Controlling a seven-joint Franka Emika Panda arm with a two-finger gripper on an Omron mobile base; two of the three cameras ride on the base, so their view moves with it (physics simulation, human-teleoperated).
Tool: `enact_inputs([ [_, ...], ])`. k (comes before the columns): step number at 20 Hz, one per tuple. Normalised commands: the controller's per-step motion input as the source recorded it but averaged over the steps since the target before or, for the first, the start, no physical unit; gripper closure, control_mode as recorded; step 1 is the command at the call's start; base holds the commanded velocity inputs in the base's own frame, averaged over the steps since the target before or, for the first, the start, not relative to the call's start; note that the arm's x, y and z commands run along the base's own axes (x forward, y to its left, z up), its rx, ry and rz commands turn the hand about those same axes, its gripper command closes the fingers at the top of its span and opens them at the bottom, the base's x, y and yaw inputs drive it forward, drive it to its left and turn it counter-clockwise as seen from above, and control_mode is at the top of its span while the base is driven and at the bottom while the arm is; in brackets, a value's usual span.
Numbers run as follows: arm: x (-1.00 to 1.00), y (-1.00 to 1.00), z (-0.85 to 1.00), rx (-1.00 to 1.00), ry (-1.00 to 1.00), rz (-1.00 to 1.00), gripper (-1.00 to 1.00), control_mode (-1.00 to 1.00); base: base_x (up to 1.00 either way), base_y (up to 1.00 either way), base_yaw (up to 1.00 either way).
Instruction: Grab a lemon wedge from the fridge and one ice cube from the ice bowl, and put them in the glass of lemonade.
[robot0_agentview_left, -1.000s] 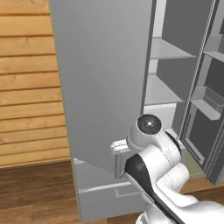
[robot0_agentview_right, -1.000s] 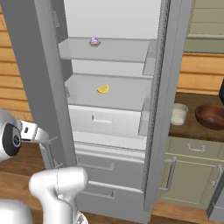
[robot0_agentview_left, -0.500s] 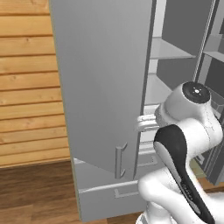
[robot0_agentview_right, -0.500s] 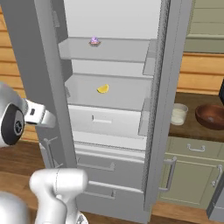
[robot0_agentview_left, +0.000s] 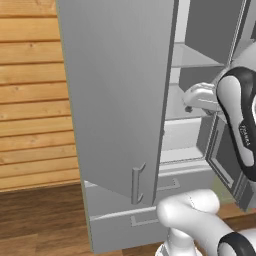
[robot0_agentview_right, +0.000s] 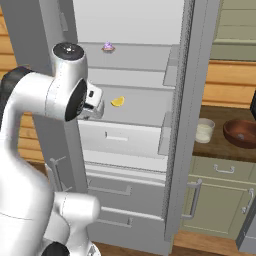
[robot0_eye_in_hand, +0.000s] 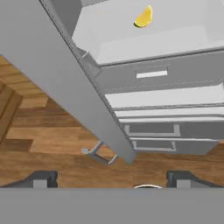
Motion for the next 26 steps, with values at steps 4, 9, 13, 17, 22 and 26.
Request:
enact_inputs([
  [4,1.0,-0.08,-0.28,0.24,0.34,0.19,-1.0,-1.0,0.0,0.0,0.0],
  [9,1.0,0.04,-0.51,0.21,0.1,0.1,-1.0,-1.0,0.0,0.0,0.0],
  [13,0.49,-0.05,-0.03,0.21,-0.01,-0.02,-1.0,-1.0,0.0,0.0,0.0],
  [17,0.72,0.16,-0.14,0.11,0.0,-0.05,-1.0,-1.0,0.0,0.0,0.0],
  [22,0.67,0.52,-0.46,0.04,0.0,-0.07,-1.0,-1.0,0.0,0.0,0.0],
  [26,0.1,0.83,-0.41,0.04,0.0,-0.05,-1.0,-1.0,0.0,0.0,0.0],
])
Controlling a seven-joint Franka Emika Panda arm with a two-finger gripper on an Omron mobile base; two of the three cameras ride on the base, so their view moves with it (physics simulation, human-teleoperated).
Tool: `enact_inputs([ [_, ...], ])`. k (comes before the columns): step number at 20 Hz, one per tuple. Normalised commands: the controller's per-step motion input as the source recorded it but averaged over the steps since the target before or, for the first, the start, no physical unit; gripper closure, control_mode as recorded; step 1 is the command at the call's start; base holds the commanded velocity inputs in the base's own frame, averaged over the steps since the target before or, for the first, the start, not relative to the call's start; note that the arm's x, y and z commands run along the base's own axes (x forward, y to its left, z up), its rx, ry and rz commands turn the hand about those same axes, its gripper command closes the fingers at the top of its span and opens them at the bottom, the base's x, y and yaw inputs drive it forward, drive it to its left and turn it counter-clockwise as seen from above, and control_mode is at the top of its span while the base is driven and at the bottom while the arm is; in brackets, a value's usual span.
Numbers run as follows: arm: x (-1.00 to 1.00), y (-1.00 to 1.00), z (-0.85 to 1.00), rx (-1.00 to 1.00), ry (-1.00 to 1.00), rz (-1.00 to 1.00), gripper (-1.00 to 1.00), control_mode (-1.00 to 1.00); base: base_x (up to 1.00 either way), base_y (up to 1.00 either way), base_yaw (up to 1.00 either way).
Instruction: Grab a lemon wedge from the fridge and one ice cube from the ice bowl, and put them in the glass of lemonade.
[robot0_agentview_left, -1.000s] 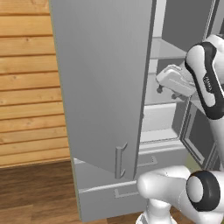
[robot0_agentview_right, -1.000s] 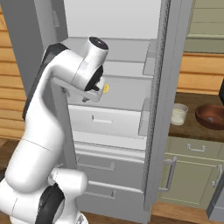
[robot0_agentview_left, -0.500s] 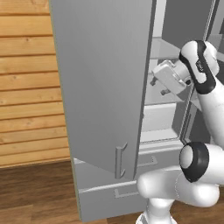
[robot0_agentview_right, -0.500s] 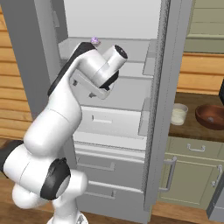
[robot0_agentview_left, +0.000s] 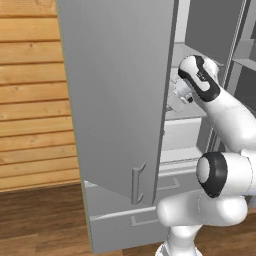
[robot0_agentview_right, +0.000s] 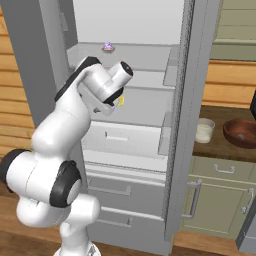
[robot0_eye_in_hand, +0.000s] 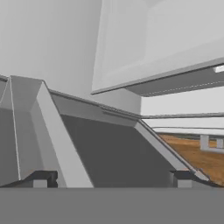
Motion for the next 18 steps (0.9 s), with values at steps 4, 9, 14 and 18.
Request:
enact_inputs([
  [4,-0.17,0.97,-0.03,0.11,0.0,0.0,-1.0,-1.0,0.0,0.0,0.0],
  [9,-0.43,1.0,-0.01,0.1,0.0,0.0,-1.0,-1.0,0.0,0.0,0.0],
  [14,-0.36,1.0,-0.13,0.06,0.0,0.0,-1.0,-1.0,0.0,0.0,0.0],
  [18,-0.34,1.0,-0.09,0.02,0.0,0.0,-1.0,-1.0,0.0,0.0,0.0],
])
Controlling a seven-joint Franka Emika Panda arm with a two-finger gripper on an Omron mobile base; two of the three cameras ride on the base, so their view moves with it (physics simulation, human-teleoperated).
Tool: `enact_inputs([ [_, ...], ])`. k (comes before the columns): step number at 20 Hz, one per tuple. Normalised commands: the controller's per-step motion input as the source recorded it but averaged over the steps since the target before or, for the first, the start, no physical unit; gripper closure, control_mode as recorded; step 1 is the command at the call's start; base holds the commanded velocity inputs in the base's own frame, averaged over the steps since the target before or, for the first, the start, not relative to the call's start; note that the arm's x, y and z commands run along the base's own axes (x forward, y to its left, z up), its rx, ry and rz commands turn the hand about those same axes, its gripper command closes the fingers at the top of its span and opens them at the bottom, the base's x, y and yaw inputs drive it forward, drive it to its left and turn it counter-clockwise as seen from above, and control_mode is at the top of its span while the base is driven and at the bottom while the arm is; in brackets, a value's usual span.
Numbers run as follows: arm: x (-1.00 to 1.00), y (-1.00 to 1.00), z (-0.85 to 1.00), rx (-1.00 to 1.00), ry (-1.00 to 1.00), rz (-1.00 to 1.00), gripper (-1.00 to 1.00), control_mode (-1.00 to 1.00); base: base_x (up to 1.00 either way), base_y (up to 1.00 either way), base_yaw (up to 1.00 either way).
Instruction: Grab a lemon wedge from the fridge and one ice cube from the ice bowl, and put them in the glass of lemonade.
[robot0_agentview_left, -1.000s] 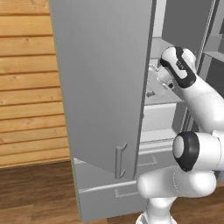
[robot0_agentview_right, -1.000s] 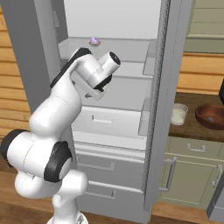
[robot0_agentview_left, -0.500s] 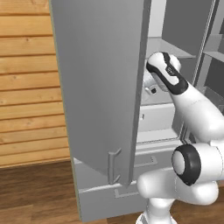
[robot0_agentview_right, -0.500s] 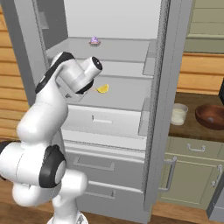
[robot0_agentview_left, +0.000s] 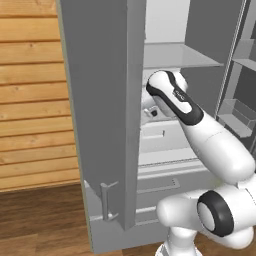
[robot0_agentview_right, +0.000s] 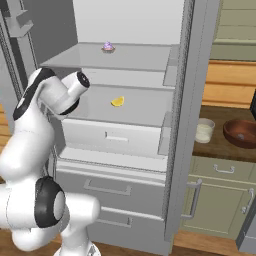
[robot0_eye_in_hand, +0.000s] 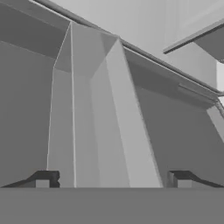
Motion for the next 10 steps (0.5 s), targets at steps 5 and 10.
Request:
enact_inputs([
  [5,-0.41,1.0,0.0,0.0,0.0,0.0,-1.0,-1.0,0.0,0.0,0.0],
  [10,-0.36,1.0,0.0,0.0,0.0,0.0,-1.0,-1.0,0.0,0.0,0.0],
])
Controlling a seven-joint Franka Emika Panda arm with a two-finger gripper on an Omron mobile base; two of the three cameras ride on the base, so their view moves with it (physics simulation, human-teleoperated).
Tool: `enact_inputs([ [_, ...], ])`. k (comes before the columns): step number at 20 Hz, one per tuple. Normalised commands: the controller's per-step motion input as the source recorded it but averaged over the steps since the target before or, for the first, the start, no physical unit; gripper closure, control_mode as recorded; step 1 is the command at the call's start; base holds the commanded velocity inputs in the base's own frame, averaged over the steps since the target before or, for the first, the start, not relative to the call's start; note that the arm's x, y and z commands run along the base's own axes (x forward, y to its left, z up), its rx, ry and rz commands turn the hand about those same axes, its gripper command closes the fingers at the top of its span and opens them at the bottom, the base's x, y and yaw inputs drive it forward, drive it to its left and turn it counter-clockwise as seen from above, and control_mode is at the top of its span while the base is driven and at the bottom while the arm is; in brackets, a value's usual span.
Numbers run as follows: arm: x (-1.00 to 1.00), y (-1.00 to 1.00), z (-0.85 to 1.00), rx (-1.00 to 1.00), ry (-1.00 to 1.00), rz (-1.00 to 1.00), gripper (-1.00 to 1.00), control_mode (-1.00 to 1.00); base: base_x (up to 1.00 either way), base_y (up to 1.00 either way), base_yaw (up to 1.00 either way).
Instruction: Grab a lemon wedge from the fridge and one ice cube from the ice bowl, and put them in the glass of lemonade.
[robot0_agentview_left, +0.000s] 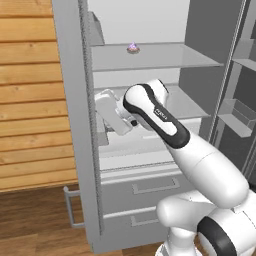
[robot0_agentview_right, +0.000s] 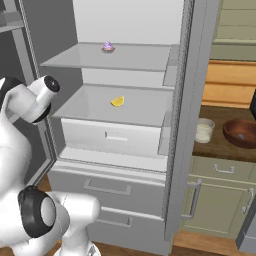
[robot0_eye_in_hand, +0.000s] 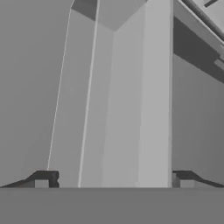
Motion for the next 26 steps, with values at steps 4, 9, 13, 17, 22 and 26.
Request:
enact_inputs([
  [4,-0.05,0.52,0.0,0.0,0.0,0.0,-1.0,-1.0,0.0,0.0,0.0],
  [9,-0.54,-0.34,0.55,0.03,-0.07,-0.08,-1.0,-1.0,0.0,0.0,0.0],
  [13,-0.46,-0.54,0.95,0.03,-0.12,-0.1,-1.0,-1.0,0.0,0.0,0.0],
  [17,-0.17,-0.61,0.45,-0.15,-0.09,-0.09,-1.0,-1.0,0.0,0.0,0.0],
  [22,0.0,-0.74,0.11,-0.44,0.0,-0.14,-1.0,-1.0,0.0,0.0,0.0],
  [26,0.0,-0.78,0.11,-0.53,0.0,-0.27,-1.0,-1.0,0.0,0.0,0.0],
])
